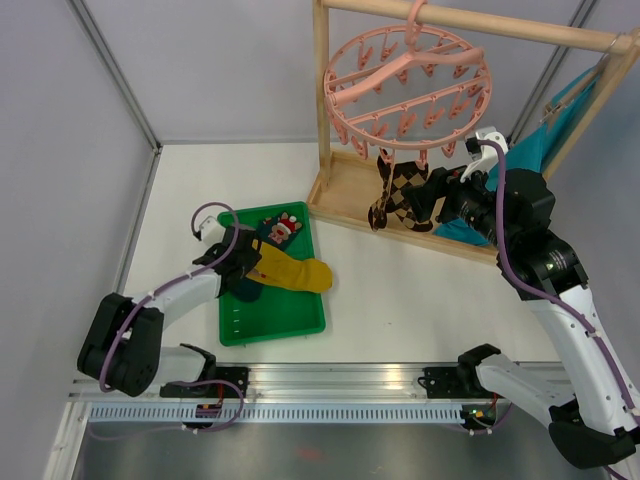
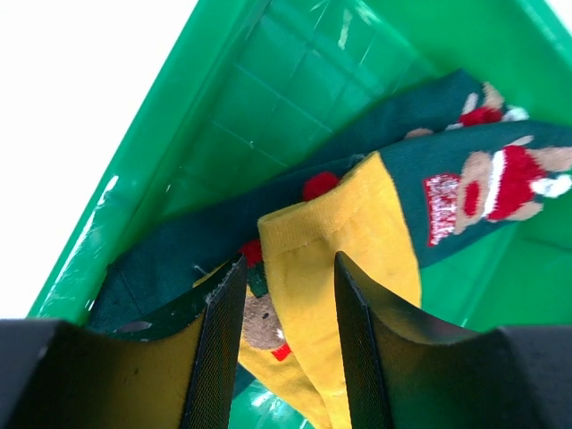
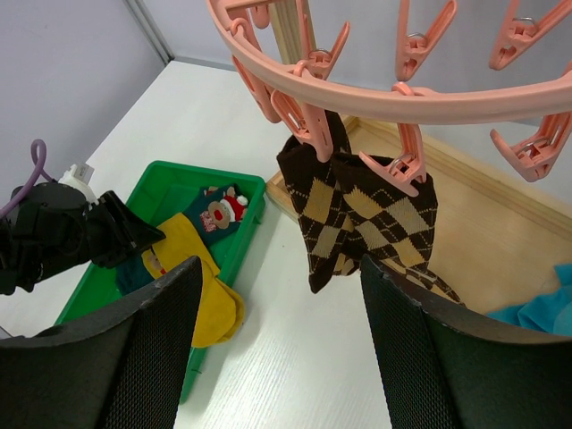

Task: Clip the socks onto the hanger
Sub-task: Pick up the sock from the bin.

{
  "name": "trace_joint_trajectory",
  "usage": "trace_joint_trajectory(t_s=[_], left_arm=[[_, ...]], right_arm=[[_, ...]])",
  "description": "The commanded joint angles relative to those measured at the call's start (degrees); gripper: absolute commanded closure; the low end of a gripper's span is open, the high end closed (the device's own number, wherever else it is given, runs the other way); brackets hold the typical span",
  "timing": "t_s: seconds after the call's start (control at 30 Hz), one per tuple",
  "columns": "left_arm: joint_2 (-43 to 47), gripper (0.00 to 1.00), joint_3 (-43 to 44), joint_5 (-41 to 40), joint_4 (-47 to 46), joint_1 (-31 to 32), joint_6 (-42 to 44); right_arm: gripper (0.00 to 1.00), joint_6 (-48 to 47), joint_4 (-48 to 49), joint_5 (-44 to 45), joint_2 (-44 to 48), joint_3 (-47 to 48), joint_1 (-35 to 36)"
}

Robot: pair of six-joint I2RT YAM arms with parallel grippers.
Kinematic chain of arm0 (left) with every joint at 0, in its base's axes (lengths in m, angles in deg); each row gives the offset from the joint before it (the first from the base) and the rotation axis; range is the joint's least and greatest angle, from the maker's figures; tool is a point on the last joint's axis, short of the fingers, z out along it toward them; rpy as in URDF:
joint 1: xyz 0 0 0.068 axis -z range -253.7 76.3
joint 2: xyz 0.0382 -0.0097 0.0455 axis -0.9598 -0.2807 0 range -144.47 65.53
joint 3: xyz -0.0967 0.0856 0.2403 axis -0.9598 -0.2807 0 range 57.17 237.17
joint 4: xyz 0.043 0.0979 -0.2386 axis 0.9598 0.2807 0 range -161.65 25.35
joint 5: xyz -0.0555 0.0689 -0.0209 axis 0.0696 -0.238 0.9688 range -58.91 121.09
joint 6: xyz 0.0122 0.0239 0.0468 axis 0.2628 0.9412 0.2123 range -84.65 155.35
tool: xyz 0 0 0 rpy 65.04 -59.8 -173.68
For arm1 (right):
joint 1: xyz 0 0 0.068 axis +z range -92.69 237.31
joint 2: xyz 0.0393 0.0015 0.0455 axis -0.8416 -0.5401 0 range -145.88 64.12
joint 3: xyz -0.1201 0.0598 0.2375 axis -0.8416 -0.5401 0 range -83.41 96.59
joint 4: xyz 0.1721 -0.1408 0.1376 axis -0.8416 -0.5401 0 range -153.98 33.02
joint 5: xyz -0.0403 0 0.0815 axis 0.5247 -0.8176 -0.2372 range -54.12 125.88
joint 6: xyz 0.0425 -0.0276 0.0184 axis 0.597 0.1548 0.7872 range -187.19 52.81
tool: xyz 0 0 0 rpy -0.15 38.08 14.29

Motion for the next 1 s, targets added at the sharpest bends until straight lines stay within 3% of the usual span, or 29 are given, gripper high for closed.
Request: trace_joint_trajectory(t_s=[0.0,0.5,0.97], left_arm=[[-1.26,0.50,0.32,0.55,-1.85,-0.55,-0.16],[-4.43,0.52,2.87,2.49,-4.84,-0.91,2.13],[-5.13,0.60,4.01,3.02,-6.42,-0.91,3.36]], right_arm=[[0.23,0.56,1.28,0.19,0.54,-0.34,0.11],[0.23,0.65,1.45,0.72,0.71,-1.04,0.11],[0.23,0.65,1.36,1.34,0.98,-1.22,0.11]])
